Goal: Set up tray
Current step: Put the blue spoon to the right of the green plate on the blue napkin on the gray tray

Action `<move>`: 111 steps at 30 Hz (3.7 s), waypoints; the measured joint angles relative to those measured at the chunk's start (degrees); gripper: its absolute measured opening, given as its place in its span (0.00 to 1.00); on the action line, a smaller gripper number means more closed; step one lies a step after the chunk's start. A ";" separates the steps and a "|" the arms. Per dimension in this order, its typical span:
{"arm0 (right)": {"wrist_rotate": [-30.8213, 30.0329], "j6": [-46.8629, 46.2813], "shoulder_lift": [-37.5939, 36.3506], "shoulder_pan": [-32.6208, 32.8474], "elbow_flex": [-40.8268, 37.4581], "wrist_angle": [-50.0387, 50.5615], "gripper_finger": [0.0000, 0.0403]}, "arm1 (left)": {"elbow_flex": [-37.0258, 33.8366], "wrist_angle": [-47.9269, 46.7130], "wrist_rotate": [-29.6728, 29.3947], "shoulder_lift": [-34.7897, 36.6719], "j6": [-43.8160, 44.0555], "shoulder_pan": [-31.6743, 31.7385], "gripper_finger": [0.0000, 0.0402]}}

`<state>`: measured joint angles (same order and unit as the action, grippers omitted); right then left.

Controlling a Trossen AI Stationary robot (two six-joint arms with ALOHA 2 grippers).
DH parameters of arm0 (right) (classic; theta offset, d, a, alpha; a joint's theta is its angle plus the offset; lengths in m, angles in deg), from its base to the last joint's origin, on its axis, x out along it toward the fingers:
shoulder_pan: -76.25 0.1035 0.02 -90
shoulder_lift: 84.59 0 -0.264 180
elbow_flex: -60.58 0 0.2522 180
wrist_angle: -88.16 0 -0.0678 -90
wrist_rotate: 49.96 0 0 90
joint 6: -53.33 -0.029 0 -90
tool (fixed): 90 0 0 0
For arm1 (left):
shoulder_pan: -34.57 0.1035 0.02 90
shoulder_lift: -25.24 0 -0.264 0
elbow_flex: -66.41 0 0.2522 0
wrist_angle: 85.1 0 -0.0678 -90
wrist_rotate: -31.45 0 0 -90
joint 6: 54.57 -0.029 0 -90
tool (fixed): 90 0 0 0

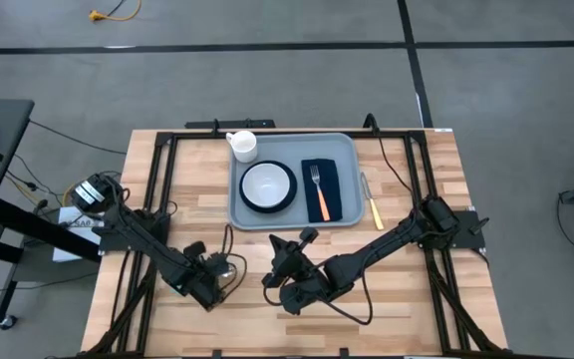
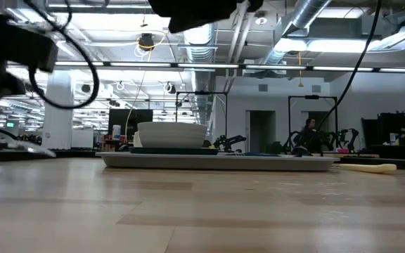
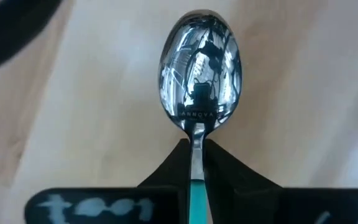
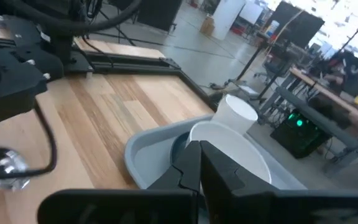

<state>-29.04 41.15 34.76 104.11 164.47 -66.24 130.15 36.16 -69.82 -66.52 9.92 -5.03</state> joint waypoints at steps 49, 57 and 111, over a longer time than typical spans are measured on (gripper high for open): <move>18.56 60.61 -1.29 9.47 5.29 -30.48 0.28 | 18.17 12.59 -6.81 19.18 -36.29 -3.80 0.03; 21.86 61.35 -1.27 8.64 5.27 -31.54 0.28 | 18.17 12.80 -6.07 16.60 -36.36 -3.28 0.03; 55.20 17.57 -21.90 -10.75 5.23 38.69 0.00 | 18.17 -12.49 -26.21 16.69 -23.48 -10.81 0.44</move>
<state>26.16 58.72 12.87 93.36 169.70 -27.56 148.33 23.68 -96.02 -49.83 -13.56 -15.84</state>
